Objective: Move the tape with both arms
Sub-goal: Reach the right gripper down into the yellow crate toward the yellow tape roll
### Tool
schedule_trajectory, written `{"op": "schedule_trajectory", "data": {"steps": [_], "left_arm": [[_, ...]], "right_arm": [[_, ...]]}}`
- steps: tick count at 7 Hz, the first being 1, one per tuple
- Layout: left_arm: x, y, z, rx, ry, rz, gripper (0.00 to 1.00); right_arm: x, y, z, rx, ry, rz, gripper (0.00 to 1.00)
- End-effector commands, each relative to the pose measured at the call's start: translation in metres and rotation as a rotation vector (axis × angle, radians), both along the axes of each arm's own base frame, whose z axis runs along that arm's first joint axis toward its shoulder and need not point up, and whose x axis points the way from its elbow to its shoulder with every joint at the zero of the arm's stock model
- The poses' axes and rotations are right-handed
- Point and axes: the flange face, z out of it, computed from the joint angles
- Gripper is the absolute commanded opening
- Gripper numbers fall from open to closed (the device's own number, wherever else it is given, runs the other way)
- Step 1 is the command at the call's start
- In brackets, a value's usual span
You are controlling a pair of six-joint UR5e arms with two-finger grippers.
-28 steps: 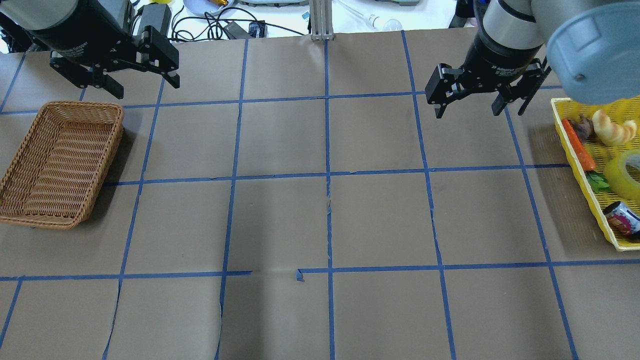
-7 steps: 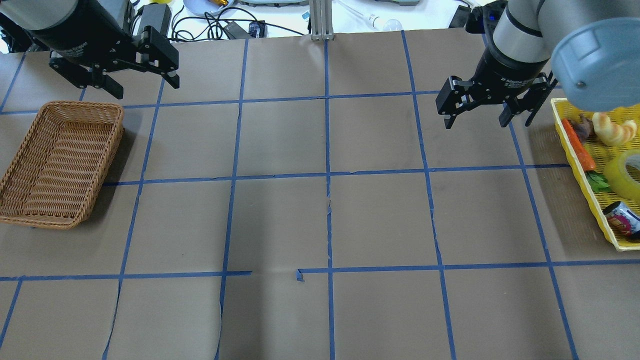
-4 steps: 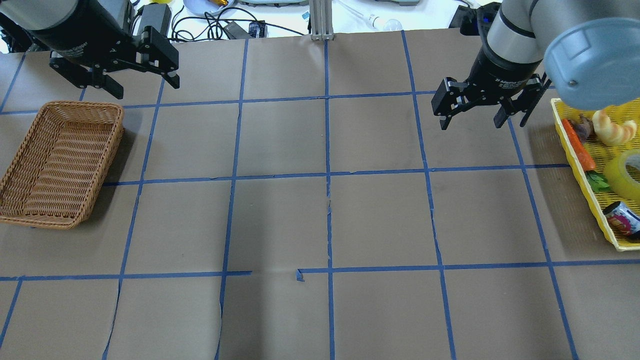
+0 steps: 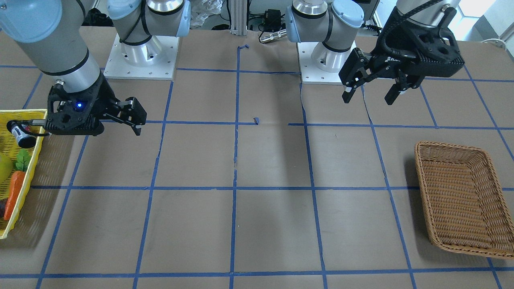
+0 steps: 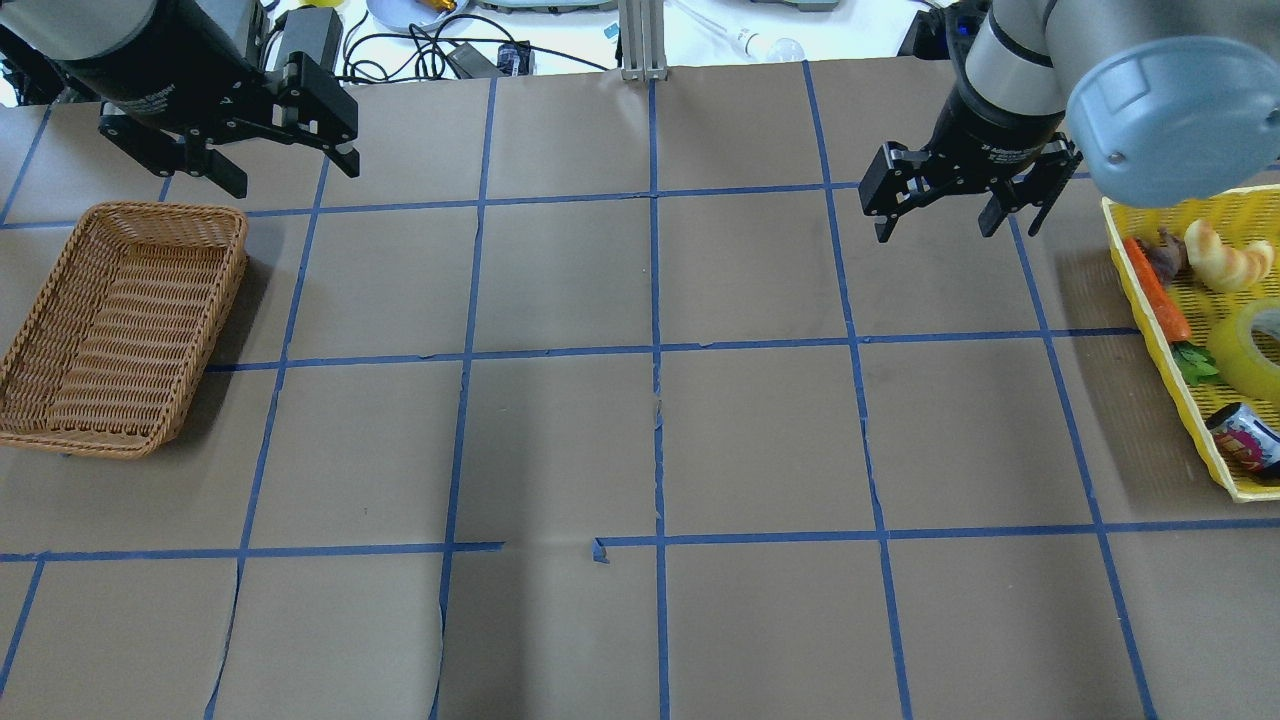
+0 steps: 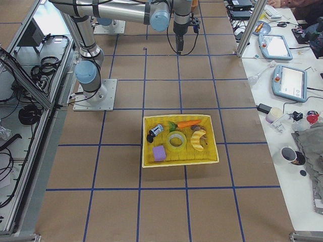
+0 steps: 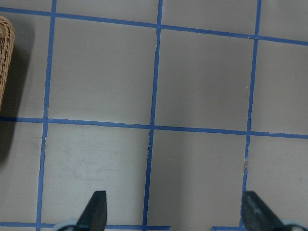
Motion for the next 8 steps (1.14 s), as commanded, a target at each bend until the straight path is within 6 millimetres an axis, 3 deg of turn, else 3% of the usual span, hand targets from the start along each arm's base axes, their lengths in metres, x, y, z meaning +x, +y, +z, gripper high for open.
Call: {"op": "schedule_trajectory", "data": {"steps": [1, 3, 4, 5, 6, 8], "left_arm": [[0.001, 0.000, 0.000, 0.000, 0.000, 0.001, 1.00], [0.000, 0.000, 0.000, 0.000, 0.000, 0.000, 1.00], [0.001, 0.000, 0.000, 0.000, 0.000, 0.001, 1.00], [0.001, 0.000, 0.000, 0.000, 0.000, 0.001, 1.00], [0.000, 0.001, 0.001, -0.002, 0.000, 0.001, 1.00], [0.000, 0.001, 0.001, -0.002, 0.000, 0.001, 1.00]], "right_arm": [[-0.051, -0.015, 0.009, -0.031, 0.008, -0.090, 1.00], [-0.131, -0.021, 0.000, -0.022, 0.013, -0.157, 1.00], [-0.181, -0.027, -0.028, 0.032, 0.011, -0.236, 1.00], [-0.252, -0.029, -0.055, 0.048, -0.007, -0.349, 1.00], [-0.303, -0.031, -0.074, 0.014, -0.001, -0.410, 1.00], [-0.323, -0.028, -0.098, 0.047, 0.004, -0.427, 1.00]]}}
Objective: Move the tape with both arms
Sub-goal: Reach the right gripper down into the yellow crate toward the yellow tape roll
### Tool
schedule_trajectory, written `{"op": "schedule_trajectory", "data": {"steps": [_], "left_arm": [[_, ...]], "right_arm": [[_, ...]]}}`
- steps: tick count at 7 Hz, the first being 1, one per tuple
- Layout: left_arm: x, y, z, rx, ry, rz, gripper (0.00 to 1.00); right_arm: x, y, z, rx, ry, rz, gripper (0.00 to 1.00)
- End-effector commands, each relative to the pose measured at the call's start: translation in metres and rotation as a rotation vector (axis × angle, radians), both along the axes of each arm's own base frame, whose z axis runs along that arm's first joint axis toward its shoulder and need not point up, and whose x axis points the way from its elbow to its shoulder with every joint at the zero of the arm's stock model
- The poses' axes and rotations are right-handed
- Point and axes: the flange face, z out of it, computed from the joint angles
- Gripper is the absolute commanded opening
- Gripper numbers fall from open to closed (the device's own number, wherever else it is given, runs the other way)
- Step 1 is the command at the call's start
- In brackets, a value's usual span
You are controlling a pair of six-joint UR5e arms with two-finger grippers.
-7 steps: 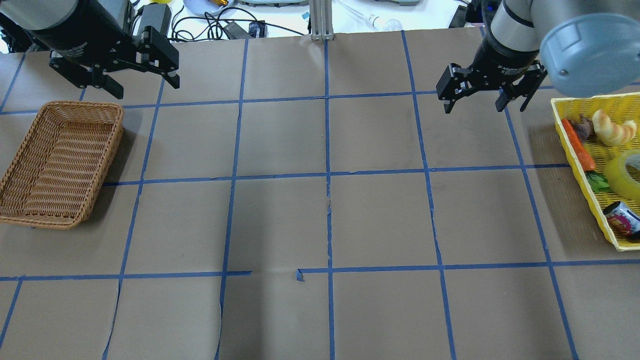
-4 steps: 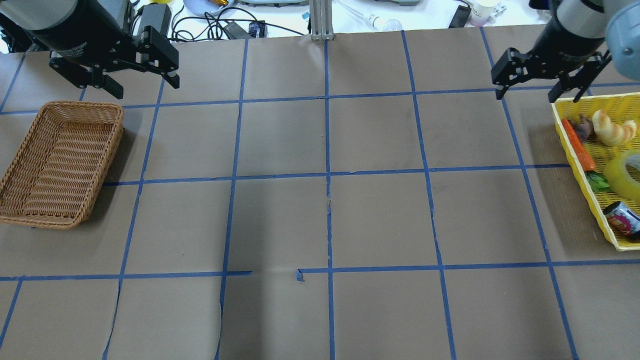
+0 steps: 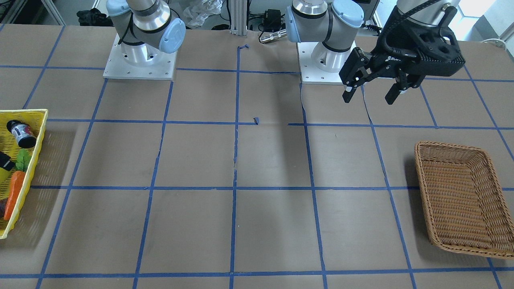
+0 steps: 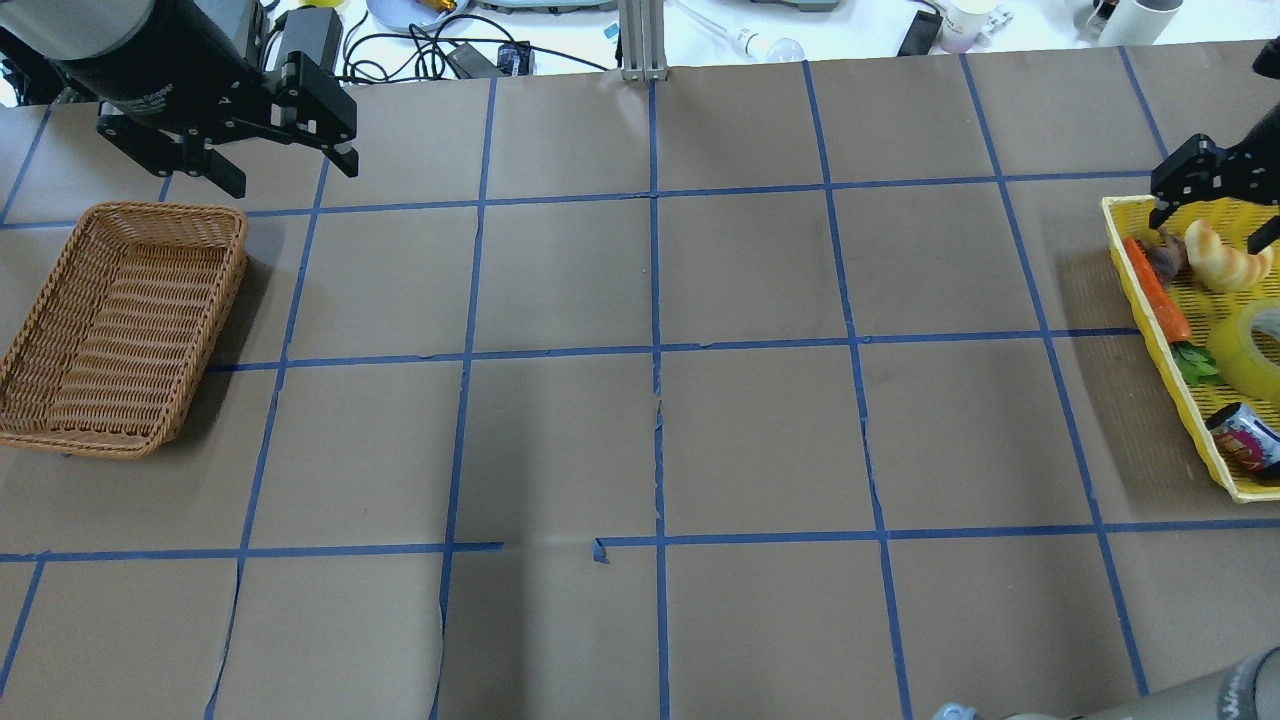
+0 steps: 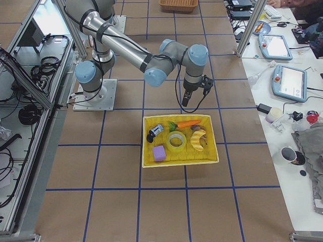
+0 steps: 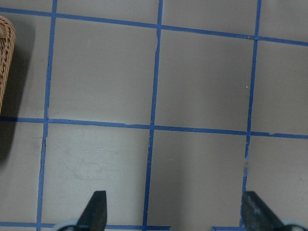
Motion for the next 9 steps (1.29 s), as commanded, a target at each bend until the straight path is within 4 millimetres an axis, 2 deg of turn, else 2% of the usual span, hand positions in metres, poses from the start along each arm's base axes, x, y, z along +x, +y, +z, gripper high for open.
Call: {"op": "schedule_trajectory", "data": {"steps": [1, 2, 4, 7, 9], "left_arm": [[-0.001, 0.000, -0.001, 0.001, 0.000, -0.001, 1.00], [-0.001, 0.000, 0.000, 0.000, 0.000, -0.001, 1.00], [-0.001, 0.000, 0.000, 0.000, 0.000, -0.001, 1.00], [0.000, 0.000, -0.001, 0.001, 0.000, 0.000, 1.00], [0.000, 0.000, -0.001, 0.001, 0.000, 0.000, 1.00]], "right_arm": [[-0.033, 0.001, -0.031, 0.026, -0.013, -0.029, 1.00], [-0.049, 0.002, -0.042, 0.042, 0.014, -0.030, 1.00], [-0.083, -0.004, -0.083, 0.062, 0.088, -0.057, 1.00], [-0.097, -0.011, -0.125, 0.092, 0.119, -0.076, 1.00], [-0.095, -0.004, -0.139, 0.123, 0.098, -0.074, 0.91]]}}
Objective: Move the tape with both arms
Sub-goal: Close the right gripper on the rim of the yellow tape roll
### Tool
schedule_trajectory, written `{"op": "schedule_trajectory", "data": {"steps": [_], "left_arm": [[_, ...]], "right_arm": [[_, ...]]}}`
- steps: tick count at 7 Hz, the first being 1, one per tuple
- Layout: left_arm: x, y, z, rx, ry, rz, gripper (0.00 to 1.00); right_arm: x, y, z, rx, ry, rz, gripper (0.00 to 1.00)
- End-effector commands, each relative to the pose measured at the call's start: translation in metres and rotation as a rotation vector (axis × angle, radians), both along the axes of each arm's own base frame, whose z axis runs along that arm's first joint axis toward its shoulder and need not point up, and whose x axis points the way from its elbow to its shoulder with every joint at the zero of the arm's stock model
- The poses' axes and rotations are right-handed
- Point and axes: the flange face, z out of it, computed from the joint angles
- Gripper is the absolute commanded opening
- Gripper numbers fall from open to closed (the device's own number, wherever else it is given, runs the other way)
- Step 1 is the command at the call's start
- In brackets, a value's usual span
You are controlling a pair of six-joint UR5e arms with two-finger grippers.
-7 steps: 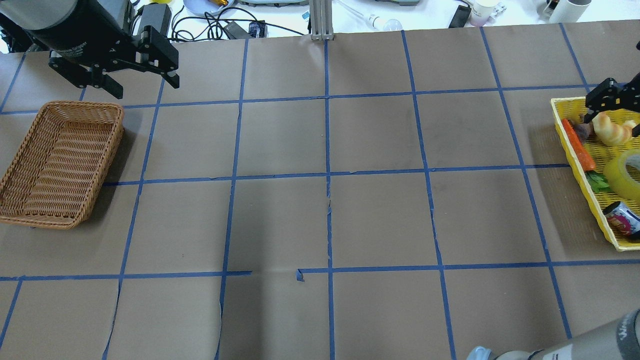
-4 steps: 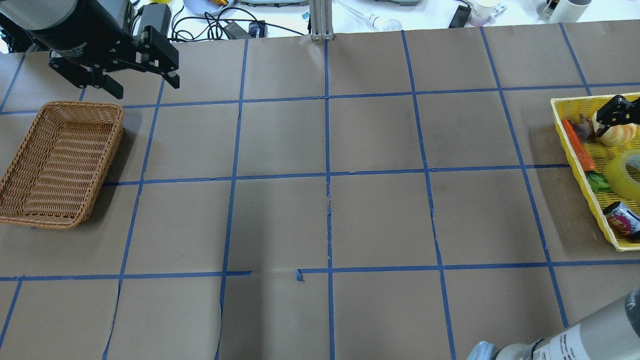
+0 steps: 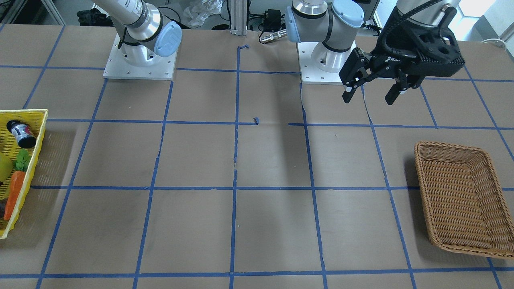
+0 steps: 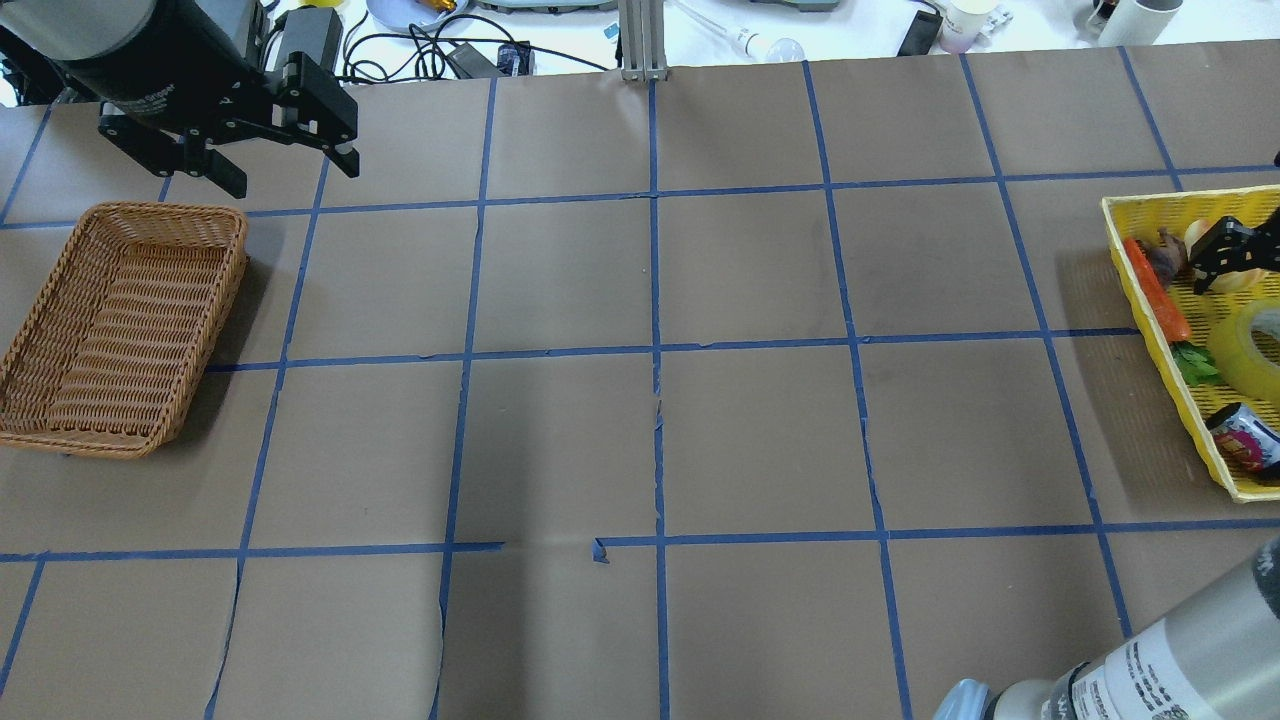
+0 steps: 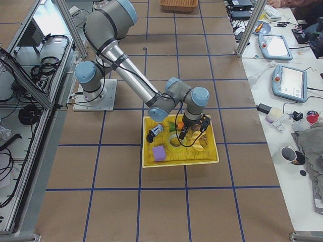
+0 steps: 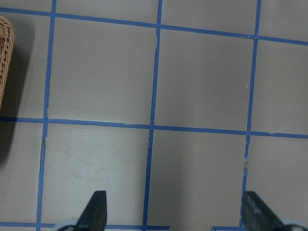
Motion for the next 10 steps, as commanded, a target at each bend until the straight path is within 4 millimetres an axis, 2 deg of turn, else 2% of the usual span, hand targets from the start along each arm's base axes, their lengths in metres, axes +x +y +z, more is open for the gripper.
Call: {"op": "schedule_trajectory", "data": {"steps": [1, 2, 3, 4, 6, 7, 8, 9, 10], "left_arm": [[-0.001, 0.000, 0.000, 0.000, 0.000, -0.001, 1.00], [0.000, 0.000, 0.000, 0.000, 0.000, 0.000, 1.00], [0.000, 0.000, 0.000, 0.000, 0.000, 0.000, 1.00], [0.000, 0.000, 0.000, 0.000, 0.000, 0.000, 1.00], [-0.001, 0.000, 0.000, 0.000, 0.000, -0.001, 1.00], [0.000, 0.000, 0.000, 0.000, 0.000, 0.000, 1.00], [0.000, 0.000, 0.000, 0.000, 0.000, 0.000, 1.00], [-0.001, 0.000, 0.000, 0.000, 0.000, -0.001, 1.00], [0.000, 0.000, 0.000, 0.000, 0.000, 0.000, 1.00]], "right_arm": [[0.003, 0.006, -0.011, 0.021, -0.014, -0.004, 0.87], [0.002, 0.007, -0.012, 0.023, -0.016, -0.001, 0.54], [-0.002, 0.009, -0.011, 0.022, -0.016, 0.002, 0.34], [-0.006, 0.011, -0.010, 0.023, -0.016, -0.003, 0.02], [-0.009, 0.013, -0.004, 0.046, 0.012, 0.017, 0.00], [-0.008, 0.014, 0.012, 0.035, 0.016, 0.018, 0.00], [-0.003, 0.017, 0.042, 0.028, 0.008, 0.018, 0.00], [0.002, 0.011, 0.075, -0.009, 0.035, 0.028, 0.00], [0.026, -0.001, 0.116, -0.044, 0.036, 0.067, 0.00]]}}
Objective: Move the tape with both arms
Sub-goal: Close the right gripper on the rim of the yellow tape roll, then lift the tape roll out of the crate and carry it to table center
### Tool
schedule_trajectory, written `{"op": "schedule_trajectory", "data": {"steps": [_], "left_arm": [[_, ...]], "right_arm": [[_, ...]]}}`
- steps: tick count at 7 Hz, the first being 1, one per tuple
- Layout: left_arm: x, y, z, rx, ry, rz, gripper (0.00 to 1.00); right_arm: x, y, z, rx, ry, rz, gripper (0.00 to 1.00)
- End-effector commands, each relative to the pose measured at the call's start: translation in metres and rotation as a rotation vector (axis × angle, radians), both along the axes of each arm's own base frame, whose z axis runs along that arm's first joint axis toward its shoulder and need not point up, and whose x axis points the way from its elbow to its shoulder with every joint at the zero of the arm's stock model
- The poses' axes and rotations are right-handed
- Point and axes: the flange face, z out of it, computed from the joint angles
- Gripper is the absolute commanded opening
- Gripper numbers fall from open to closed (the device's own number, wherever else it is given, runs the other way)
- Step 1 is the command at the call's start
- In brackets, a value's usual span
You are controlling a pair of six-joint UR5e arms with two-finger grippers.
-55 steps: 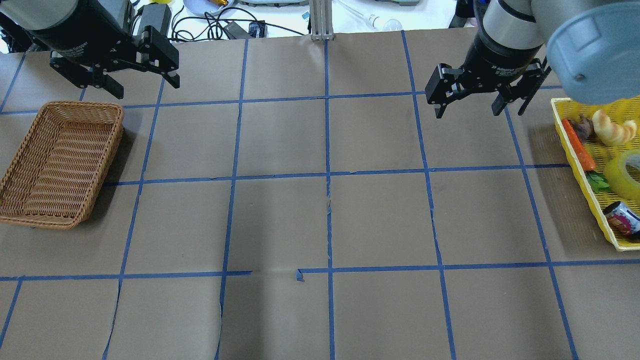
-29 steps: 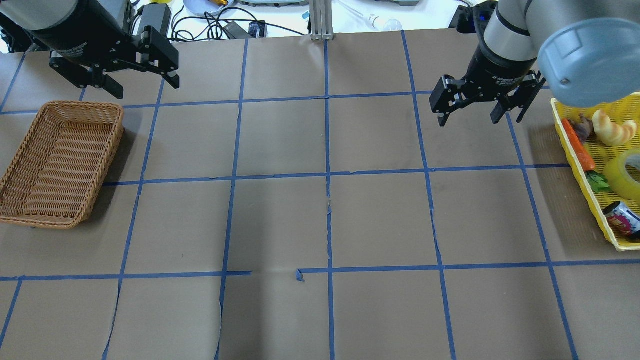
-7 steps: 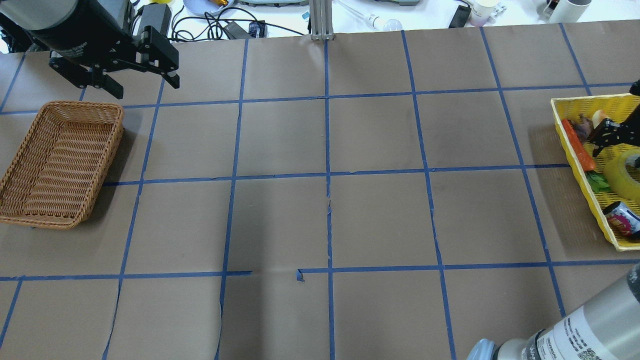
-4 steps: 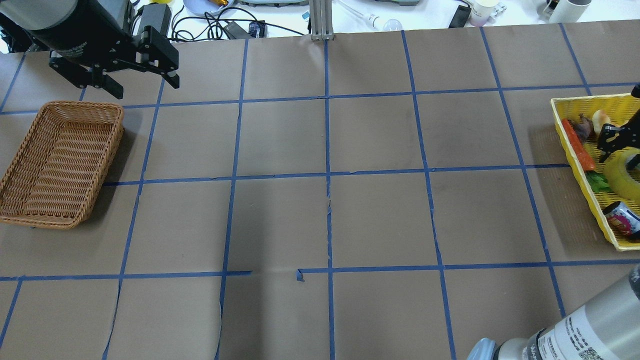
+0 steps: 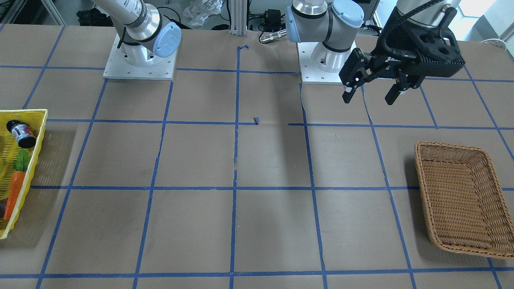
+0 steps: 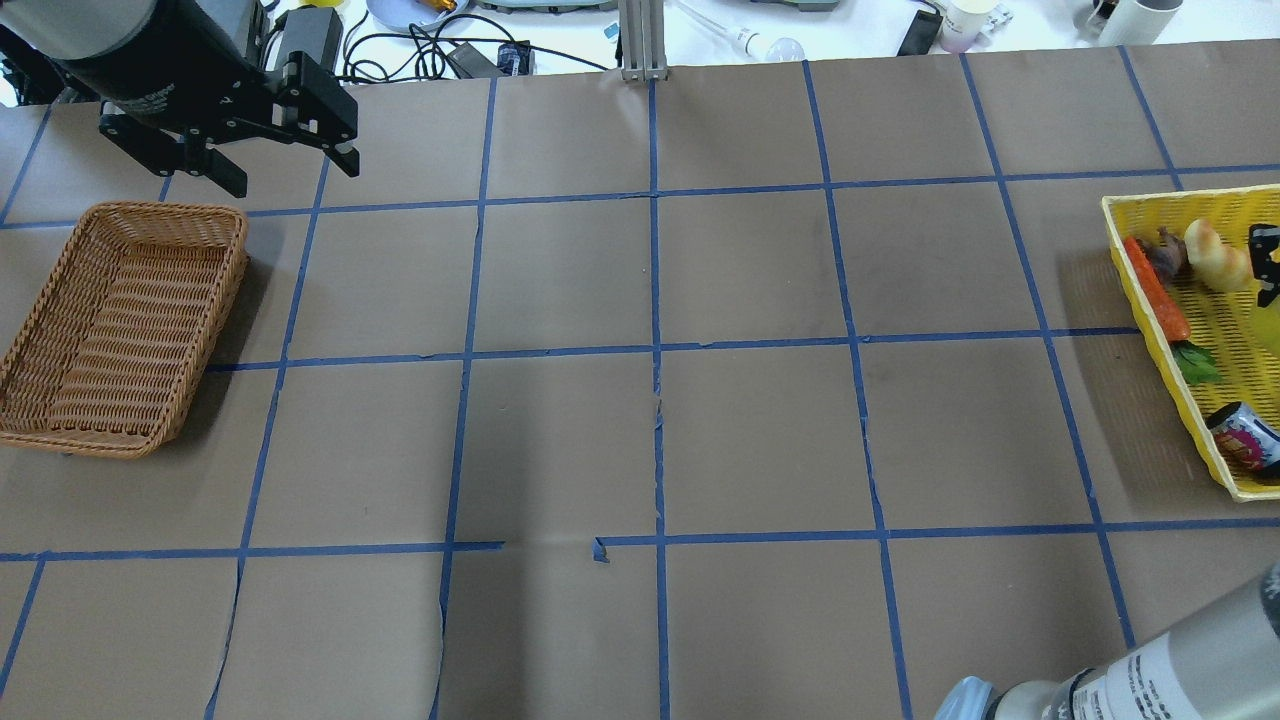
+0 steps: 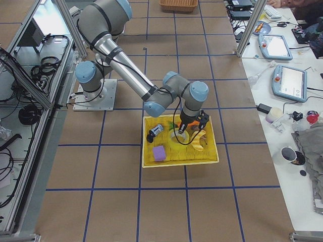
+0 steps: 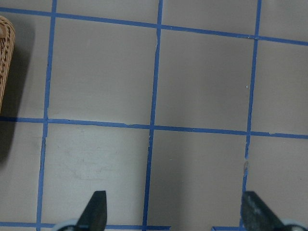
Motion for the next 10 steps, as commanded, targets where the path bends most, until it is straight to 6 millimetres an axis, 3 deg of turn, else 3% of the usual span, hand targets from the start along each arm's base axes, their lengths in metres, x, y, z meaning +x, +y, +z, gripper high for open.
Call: {"op": "schedule_trajectory", "data": {"steps": [1, 2, 3, 4, 5, 6, 8, 10], "left_arm": [[0.000, 0.000, 0.000, 0.000, 0.000, 0.001, 1.00], [0.000, 0.000, 0.000, 0.000, 0.000, 0.001, 1.00], [0.000, 0.000, 0.000, 0.000, 0.002, 0.000, 1.00], [0.000, 0.000, 0.001, -0.001, 0.000, 0.001, 1.00], [0.000, 0.000, 0.000, 0.000, 0.000, -0.001, 1.00], [0.000, 0.000, 0.000, 0.000, 0.000, 0.001, 1.00], [0.000, 0.000, 0.001, -0.001, 0.000, 0.001, 1.00], [0.000, 0.001, 0.001, -0.001, -0.002, -0.002, 1.00]], "right_arm": [[0.083, -0.025, 0.089, -0.044, -0.071, 0.075, 0.00], [0.163, -0.042, 0.120, -0.060, -0.086, 0.036, 0.00], [0.261, -0.057, 0.120, -0.073, -0.125, 0.040, 0.00], [0.327, -0.072, 0.102, -0.099, -0.154, -0.057, 0.00], [0.387, -0.086, 0.073, -0.116, -0.169, -0.077, 0.00], [0.433, -0.092, 0.047, -0.117, -0.169, -0.135, 0.00], [0.552, -0.086, -0.005, -0.132, -0.173, -0.154, 0.00], [0.629, -0.063, -0.033, -0.111, -0.182, -0.201, 0.00]]}}
